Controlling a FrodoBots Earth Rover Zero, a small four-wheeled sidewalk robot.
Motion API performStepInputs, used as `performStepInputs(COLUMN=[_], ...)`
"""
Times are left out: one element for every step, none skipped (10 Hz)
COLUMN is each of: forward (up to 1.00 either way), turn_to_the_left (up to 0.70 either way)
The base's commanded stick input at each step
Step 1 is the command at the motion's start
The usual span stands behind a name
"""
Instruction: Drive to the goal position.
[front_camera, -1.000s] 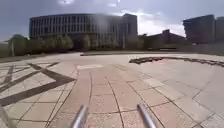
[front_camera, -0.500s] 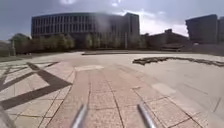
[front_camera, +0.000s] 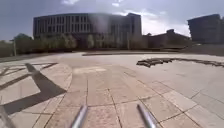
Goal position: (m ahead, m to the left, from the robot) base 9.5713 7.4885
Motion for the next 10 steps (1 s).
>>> performStepInputs(forward=[0.70, 0.70, 0.70, 0.70, 0.70, 0.70, 0.70, 0.70, 0.70, 0.70], turn_to_the_left=[0.00, 0.00, 0.00, 0.00, 0.00, 0.00, 0.00, 0.00, 0.00, 0.00])
